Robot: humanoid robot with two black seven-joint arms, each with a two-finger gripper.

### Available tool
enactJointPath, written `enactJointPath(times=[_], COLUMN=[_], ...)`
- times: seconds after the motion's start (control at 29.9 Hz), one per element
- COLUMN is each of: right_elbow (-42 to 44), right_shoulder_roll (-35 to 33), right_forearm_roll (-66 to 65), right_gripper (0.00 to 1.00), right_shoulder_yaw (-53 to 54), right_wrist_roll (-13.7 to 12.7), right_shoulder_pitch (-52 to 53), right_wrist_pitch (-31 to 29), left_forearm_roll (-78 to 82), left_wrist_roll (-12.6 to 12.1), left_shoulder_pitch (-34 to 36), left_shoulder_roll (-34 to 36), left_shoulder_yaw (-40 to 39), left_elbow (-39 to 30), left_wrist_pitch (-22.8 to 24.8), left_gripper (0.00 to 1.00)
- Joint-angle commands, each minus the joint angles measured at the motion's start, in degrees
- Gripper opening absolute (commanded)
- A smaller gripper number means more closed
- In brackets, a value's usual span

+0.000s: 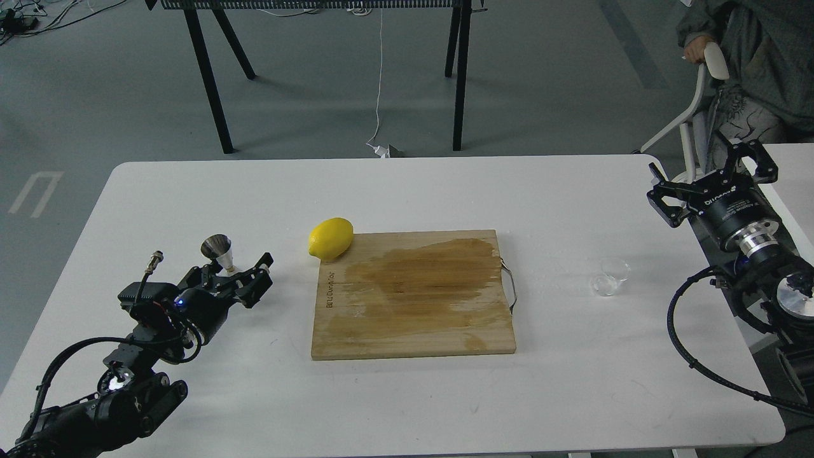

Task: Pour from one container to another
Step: 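Close the left gripper around the steel jigger and lift it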

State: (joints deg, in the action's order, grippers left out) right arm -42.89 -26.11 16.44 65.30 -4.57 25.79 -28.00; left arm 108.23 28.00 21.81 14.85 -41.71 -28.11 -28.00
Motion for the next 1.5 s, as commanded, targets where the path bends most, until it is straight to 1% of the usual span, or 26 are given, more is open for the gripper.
enactJointPath(times=[0.0, 0.07, 0.2, 0.3, 0.4, 0.74, 0.87, 1.07, 1.2, 1.37, 1.47], right_elbow=[0.0, 0.0, -0.09, -0.09, -0.09, -0.09, -0.09, -0.09, -0.09, -0.09, -0.09], right_shoulder_roll=[0.0, 0.0, 0.0, 0.0, 0.0, 0.0, 0.0, 0.0, 0.0, 0.09, 0.0], right_forearm_roll=[0.09, 0.09, 0.09, 0.09, 0.09, 0.09, 0.09, 0.09, 0.09, 0.09, 0.09], right_gripper=[1.0, 1.0, 1.0, 1.0, 1.0, 1.0, 1.0, 1.0, 1.0, 1.0, 1.0], right_shoulder_yaw=[0.0, 0.0, 0.0, 0.0, 0.0, 0.0, 0.0, 0.0, 0.0, 0.0, 0.0], right_wrist_roll=[0.0, 0.0, 0.0, 0.0, 0.0, 0.0, 0.0, 0.0, 0.0, 0.0, 0.0], right_shoulder_pitch=[-0.12, -0.21, -0.21, -0.3, -0.3, -0.39, -0.39, -0.39, -0.39, -0.39, -0.47], right_wrist_pitch=[0.0, 0.0, 0.0, 0.0, 0.0, 0.0, 0.0, 0.0, 0.0, 0.0, 0.0], left_forearm_roll=[-0.04, 0.05, 0.14, 0.05, 0.05, 0.05, 0.05, 0.05, 0.14, 0.14, 0.14], left_wrist_roll=[0.0, 0.0, 0.0, 0.0, 0.0, 0.0, 0.0, 0.0, 0.0, 0.0, 0.0], left_shoulder_pitch=[0.42, 0.6, 0.95, 1.21, 2.0, 2.44, 3.06, 3.15, 3.06, 3.23, 3.5], left_shoulder_roll=[-0.08, -0.08, -0.17, -0.52, -0.78, -0.7, -0.69, -0.61, -0.34, -0.08, 0.01], left_shoulder_yaw=[0.31, 0.4, 0.4, 0.92, 2.24, 2.25, 2.25, 2.42, 2.51, 3.21, 3.21], left_elbow=[1.04, 1.74, 2.45, 3.24, 4.29, 4.56, 5.7, 6.14, 6.14, 6.14, 6.06], left_wrist_pitch=[0.0, 0.0, 0.0, 0.0, 0.0, 0.0, 0.0, 0.0, 0.0, 0.0, 0.0], left_gripper=[0.95, 0.91, 0.76, 0.67, 0.62, 0.48, 0.4, 0.37, 0.28, 0.23, 0.22])
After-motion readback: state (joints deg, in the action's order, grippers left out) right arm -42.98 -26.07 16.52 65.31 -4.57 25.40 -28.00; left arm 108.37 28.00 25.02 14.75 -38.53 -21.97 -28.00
